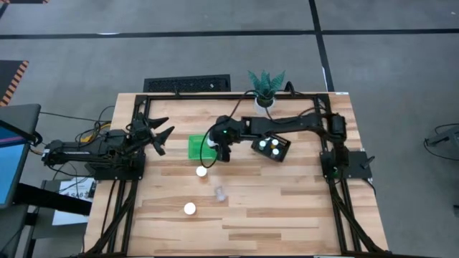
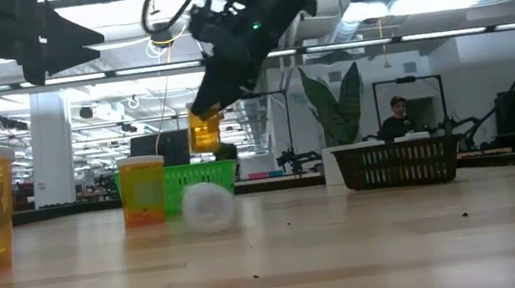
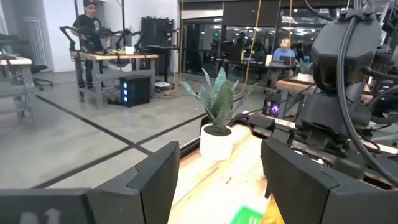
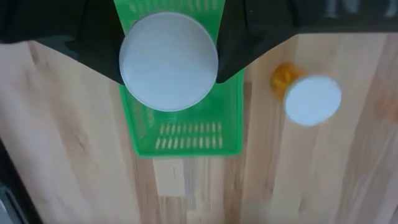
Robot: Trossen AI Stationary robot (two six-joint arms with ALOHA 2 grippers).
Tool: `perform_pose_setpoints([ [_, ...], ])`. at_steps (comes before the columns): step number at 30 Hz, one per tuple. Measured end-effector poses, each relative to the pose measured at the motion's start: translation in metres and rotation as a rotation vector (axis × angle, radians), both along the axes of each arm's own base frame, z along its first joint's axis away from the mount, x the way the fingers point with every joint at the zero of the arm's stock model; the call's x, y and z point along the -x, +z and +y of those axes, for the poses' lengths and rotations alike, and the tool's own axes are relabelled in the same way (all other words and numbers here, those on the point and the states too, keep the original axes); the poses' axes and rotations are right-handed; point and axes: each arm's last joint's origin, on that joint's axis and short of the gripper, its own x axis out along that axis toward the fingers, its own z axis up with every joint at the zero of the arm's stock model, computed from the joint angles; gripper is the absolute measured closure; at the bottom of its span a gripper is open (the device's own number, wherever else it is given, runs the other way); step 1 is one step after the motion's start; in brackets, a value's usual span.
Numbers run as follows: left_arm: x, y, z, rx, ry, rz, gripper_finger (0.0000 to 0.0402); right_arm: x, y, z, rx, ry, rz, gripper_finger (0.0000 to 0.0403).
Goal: Pick and place medicine bottles into bin by pill shape (circle, oval)
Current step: Put the bottom right orange capsule bottle into the green basket
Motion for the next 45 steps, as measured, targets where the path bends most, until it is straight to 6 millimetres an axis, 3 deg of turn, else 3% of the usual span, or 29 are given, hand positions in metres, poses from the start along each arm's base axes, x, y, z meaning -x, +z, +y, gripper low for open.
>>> perform_pose_setpoints([
  [5, 0.0, 0.0, 0.0, 0.0, 0.0, 0.001, 0.0182, -0.015, -0.008, -0.007, -0.01, 0.006, 0.02, 0.0175],
  [16, 0.0, 0.0, 0.0, -0.009, 0.008, 0.01, 0.0182, -0.018, -0.035, -0.014, -0.049, -0.028, 0.1, 0.0176],
  [45, 0.0, -0.001, 0.0, -0.011, 0.016, 0.024, 0.0182, -0.015, -0.039, -0.033, -0.123, -0.064, 0.057, 0.0176],
])
